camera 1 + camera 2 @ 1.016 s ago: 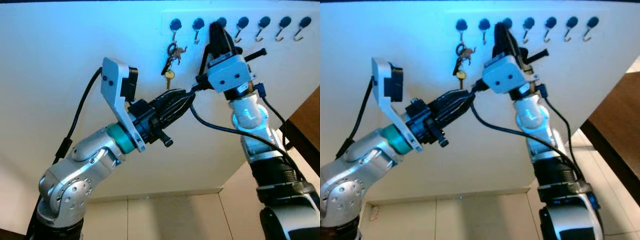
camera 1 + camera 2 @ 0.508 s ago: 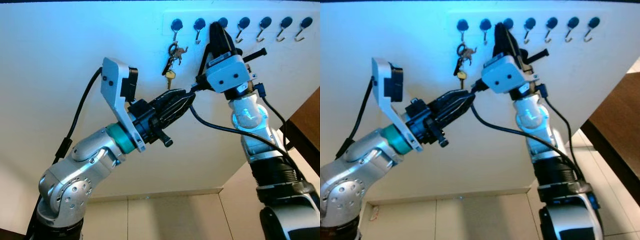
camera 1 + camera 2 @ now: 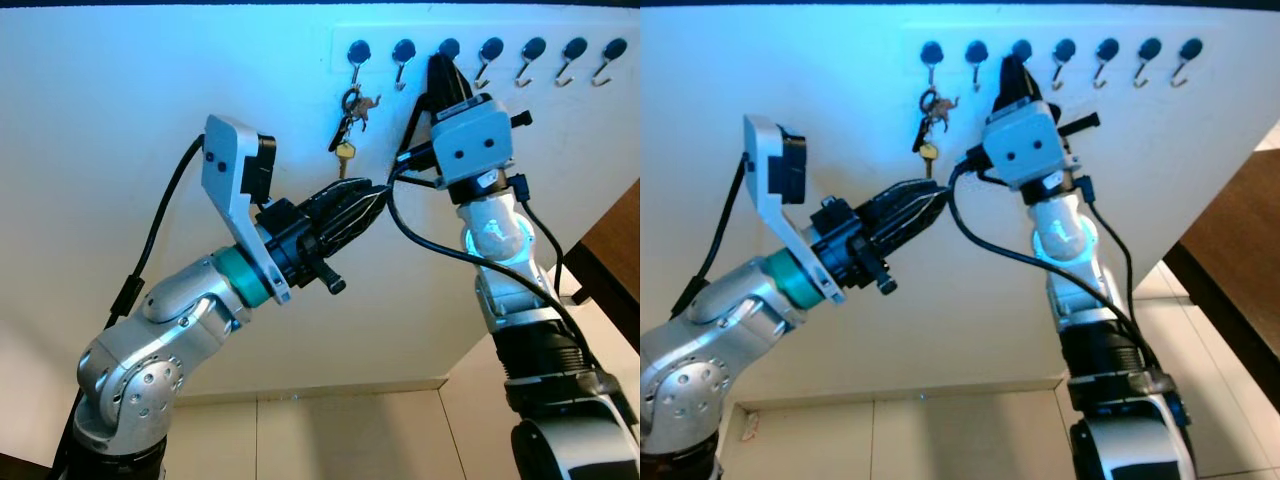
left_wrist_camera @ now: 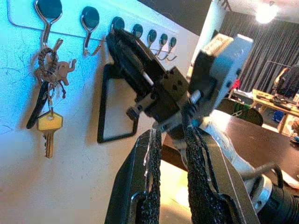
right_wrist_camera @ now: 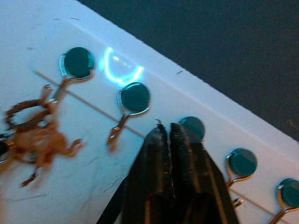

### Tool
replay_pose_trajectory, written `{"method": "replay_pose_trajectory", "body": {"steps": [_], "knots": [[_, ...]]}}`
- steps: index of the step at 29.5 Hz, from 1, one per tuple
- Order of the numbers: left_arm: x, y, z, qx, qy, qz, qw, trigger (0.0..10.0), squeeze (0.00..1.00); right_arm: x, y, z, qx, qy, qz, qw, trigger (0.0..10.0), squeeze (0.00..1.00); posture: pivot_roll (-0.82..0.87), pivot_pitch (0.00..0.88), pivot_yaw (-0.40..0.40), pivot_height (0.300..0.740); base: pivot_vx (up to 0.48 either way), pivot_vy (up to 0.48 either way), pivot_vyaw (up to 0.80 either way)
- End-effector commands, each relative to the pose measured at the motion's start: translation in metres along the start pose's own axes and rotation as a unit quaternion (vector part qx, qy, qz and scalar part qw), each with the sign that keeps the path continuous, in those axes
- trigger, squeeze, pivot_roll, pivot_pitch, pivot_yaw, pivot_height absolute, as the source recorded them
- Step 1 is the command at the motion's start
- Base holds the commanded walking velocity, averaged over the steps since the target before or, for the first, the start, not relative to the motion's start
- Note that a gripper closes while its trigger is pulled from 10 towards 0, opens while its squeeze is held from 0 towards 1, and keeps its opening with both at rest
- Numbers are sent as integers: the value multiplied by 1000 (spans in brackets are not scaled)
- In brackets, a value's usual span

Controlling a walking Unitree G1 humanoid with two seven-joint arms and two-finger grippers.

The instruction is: Hang keys on a hook

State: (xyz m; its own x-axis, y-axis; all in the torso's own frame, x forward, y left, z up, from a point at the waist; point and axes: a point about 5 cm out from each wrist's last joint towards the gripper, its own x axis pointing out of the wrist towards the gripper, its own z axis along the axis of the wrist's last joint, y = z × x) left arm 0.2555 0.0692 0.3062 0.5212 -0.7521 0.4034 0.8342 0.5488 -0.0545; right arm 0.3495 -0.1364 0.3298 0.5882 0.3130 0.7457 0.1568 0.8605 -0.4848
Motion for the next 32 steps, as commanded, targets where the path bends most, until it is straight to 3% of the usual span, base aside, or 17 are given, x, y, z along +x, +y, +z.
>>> {"method": "replay_pose_trajectory", "body": {"steps": [1,2,3,5,13,15,16,17,19,21,24,25,26,28,30,31,32], "knots": [[-1,-1,-2,-2,3,-4,1000,10000,0,-10,7,-8,10,20,15,1000,10000,1000,89,145,127,740,0,0,0],[-1,-1,-2,-2,3,-4,1000,10000,0,-10,7,-8,10,20,15,1000,10000,1000,89,145,127,740,0,0,0],[-1,0,-2,-2,3,-3,1000,10000,0,-11,7,-3,17,4,12,1000,10000,0,88,147,127,740,0,0,0],[0,0,-3,-2,3,-2,1000,10000,0,-13,6,5,39,-14,5,999,10000,0,89,148,126,740,0,0,0],[0,0,-3,-3,3,-1,1000,10000,0,-16,4,7,48,-16,2,999,10000,0,87,150,124,740,0,0,0],[-1,0,-4,-3,3,-1,1000,10000,0,-20,1,7,73,-11,-19,997,10000,0,84,150,121,740,0,0,0],[-1,0,-5,2,5,1,1000,10000,0,-26,-1,5,116,4,-36,993,10000,0,82,149,119,740,0,0,0],[-1,0,-5,2,5,1,1000,10000,0,-26,-1,5,116,4,-36,993,10000,0,82,149,119,740,0,0,0],[-5,10,-9,60,30,41,997,10000,0,-47,13,-1,228,53,-40,971,10000,0,76,143,114,740,0,0,0],[-5,10,-9,60,30,41,997,10000,0,-47,13,-1,228,53,-40,971,10000,0,76,143,114,740,0,0,0],[-18,35,-10,159,67,136,975,10000,0,-73,32,-4,302,103,-35,947,10000,0,85,138,108,740,0,0,0],[-18,35,-10,159,67,136,975,10000,0,-73,32,-4,302,103,-35,947,10000,0,85,138,108,740,0,0,0],[-24,40,-8,168,75,165,969,10000,0,-84,34,-5,298,122,-38,946,10000,0,80,137,110,740,0,0,0],[-24,40,-8,168,75,165,969,10000,0,-84,34,-5,298,122,-38,946,10000,0,80,137,110,740,0,0,0],[-35,49,-18,178,123,210,954,10000,0,-104,37,-8,290,155,-45,943,10000,0,63,138,116,740,0,0,0],[-35,49,-18,178,123,210,954,10000,0,-104,37,-8,290,155,-45,943,10000,0,63,138,116,740,0,0,0],[-42,53,-27,180,145,231,945,10000,0,-113,40,-11,285,175,-43,941,10000,0,50,135,114,740,0,0,0]]}}
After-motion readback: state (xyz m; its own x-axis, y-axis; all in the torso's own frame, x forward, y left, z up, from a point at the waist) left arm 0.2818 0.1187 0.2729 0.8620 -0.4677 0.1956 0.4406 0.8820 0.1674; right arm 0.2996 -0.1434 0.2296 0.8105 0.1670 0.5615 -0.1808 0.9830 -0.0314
